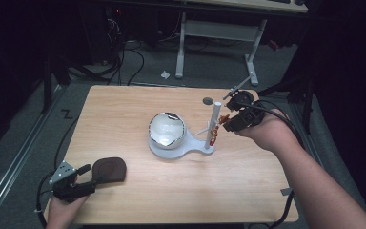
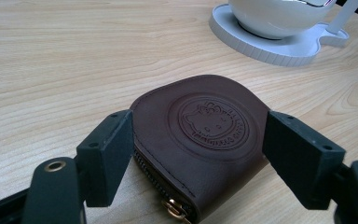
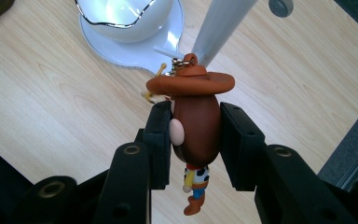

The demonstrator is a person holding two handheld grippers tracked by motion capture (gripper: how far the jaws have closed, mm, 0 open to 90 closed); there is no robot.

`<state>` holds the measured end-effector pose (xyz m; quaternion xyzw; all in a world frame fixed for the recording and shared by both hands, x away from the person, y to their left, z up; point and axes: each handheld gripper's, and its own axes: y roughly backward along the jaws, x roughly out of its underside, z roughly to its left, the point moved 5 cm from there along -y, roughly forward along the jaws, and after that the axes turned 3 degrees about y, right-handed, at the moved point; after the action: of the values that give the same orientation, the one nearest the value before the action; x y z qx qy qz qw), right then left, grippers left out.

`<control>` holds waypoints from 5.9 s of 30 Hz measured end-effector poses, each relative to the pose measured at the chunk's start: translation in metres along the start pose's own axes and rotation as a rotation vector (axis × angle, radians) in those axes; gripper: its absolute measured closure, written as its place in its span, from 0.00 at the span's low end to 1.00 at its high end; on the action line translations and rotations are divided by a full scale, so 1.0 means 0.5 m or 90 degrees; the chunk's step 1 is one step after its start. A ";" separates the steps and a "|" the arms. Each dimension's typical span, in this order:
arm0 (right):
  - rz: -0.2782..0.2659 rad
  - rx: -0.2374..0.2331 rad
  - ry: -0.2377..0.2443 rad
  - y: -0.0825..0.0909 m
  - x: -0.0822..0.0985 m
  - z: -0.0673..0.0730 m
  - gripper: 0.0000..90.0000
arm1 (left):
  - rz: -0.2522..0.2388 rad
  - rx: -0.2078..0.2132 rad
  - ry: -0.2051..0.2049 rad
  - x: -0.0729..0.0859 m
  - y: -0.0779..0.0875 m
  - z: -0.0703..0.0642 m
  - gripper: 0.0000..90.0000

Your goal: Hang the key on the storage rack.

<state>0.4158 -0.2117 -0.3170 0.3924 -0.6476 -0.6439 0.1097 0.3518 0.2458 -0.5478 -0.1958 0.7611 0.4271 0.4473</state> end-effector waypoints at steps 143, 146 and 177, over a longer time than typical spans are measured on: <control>-0.258 0.018 -0.184 -0.332 0.411 0.116 0.60 | -0.043 0.030 0.072 -0.036 0.011 0.003 0.96; -0.259 0.018 -0.183 -0.332 0.410 0.115 0.60 | -0.058 0.031 0.056 -0.044 0.018 -0.010 0.97; -0.275 0.012 -0.186 -0.328 0.415 0.099 0.61 | -0.125 0.012 -0.008 -0.087 0.039 -0.090 0.97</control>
<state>0.3051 -0.2869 -0.5506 0.4255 -0.5636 -0.6962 -0.1289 0.3383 0.2160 -0.4912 -0.2627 0.7394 0.3751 0.4936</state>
